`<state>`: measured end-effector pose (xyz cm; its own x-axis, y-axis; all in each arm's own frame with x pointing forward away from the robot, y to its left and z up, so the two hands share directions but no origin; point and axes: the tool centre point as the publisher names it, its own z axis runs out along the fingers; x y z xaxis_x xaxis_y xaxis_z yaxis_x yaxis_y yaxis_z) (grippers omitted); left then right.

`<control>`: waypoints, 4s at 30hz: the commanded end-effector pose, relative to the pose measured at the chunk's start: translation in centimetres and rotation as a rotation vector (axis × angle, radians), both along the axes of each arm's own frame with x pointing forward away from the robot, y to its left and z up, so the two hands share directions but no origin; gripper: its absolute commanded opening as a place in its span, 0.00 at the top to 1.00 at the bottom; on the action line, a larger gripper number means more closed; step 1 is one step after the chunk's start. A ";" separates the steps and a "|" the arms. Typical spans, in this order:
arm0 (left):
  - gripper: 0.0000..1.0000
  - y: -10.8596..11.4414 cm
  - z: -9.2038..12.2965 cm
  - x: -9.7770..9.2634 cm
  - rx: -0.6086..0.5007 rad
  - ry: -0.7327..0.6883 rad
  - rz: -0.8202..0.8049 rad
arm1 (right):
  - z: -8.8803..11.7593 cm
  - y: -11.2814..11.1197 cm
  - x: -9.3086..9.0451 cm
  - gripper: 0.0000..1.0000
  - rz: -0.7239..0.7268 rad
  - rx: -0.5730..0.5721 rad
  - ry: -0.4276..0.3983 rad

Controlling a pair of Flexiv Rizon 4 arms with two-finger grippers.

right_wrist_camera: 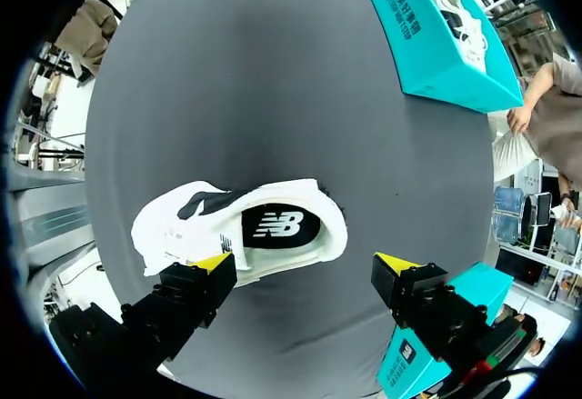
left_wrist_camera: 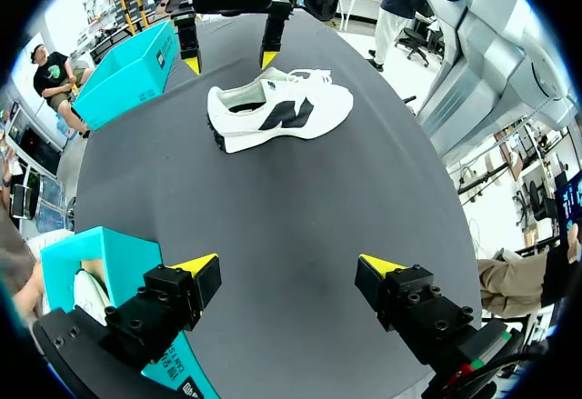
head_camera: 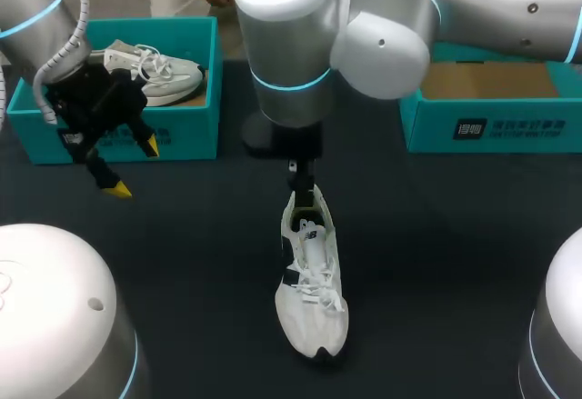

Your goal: Take the shoe out of the shoebox, open the shoe tongue, remove and reinsert the insole, then place the shoe into the shoebox

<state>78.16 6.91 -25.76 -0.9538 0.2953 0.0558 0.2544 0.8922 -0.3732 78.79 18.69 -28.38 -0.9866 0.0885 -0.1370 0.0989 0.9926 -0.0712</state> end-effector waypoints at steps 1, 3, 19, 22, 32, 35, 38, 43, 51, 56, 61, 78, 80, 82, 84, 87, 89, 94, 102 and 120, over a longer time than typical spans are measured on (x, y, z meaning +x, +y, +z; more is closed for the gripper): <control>0.00 0.0 0.0 0.0 0.003 0.001 0.000 | -0.9 -0.6 0.9 0.00 0.008 0.021 0.006; 0.00 0.0 0.0 0.0 0.003 0.001 0.000 | -1.5 -0.7 1.4 0.00 0.017 0.031 0.007; 0.00 0.0 0.0 0.0 0.003 0.001 0.000 | -5.7 -0.8 2.9 0.00 0.035 0.063 -0.001; 0.00 0.0 0.0 0.0 0.003 0.001 0.000 | -6.6 -0.6 3.3 0.00 0.035 0.070 0.005; 0.00 0.0 0.0 0.0 0.003 0.001 0.000 | -8.2 -0.6 4.1 0.00 0.038 0.088 0.019; 0.00 0.0 0.0 0.0 0.003 0.001 0.000 | -8.4 -0.7 4.2 0.00 0.037 0.089 0.021; 0.00 0.0 0.0 0.0 0.003 0.001 0.000 | -8.6 -0.9 4.2 0.00 0.033 0.088 0.022; 0.00 0.0 0.0 0.0 0.003 0.001 0.000 | -8.5 -1.3 4.2 0.20 0.024 0.086 0.020; 0.00 0.0 0.0 0.0 0.003 0.001 0.000 | -8.4 -1.5 4.1 1.00 0.022 0.082 0.018; 0.00 0.0 0.0 0.0 0.003 0.001 0.000 | -8.4 -1.4 4.1 1.00 0.024 0.082 0.018; 0.00 0.0 0.0 0.0 0.003 0.001 0.000 | -8.6 -1.1 3.9 1.00 0.024 0.084 0.021; 0.00 0.0 0.0 0.0 0.003 0.001 0.000 | -3.0 -0.4 3.4 1.00 -0.055 -0.015 0.009; 0.00 0.0 0.0 0.0 0.003 0.001 0.000 | -1.9 -0.4 3.4 1.00 -0.069 -0.039 -0.001; 0.00 0.0 0.0 0.0 0.003 0.001 0.000 | -0.7 -0.5 3.6 1.00 -0.083 -0.032 -0.006; 0.00 0.0 0.0 0.0 0.003 0.001 0.000 | 0.4 -0.7 3.8 1.00 -0.096 -0.033 -0.014; 0.00 0.0 0.0 0.0 0.003 0.001 0.000 | 2.9 -1.1 4.1 1.00 -0.113 -0.036 -0.026; 0.00 0.0 0.0 0.0 0.003 0.001 0.000 | 4.4 -1.4 4.4 1.00 -0.128 -0.039 -0.030; 0.00 0.0 0.0 0.0 0.003 0.001 0.000 | 8.6 -1.7 5.1 1.00 -0.177 -0.082 -0.059; 0.00 0.0 0.0 0.0 0.003 0.001 0.000 | 15.0 -2.3 6.0 1.00 -0.226 -0.096 -0.086; 0.00 0.0 0.0 0.0 0.003 0.001 0.000 | 21.5 -1.8 6.2 1.00 -0.267 -0.113 -0.080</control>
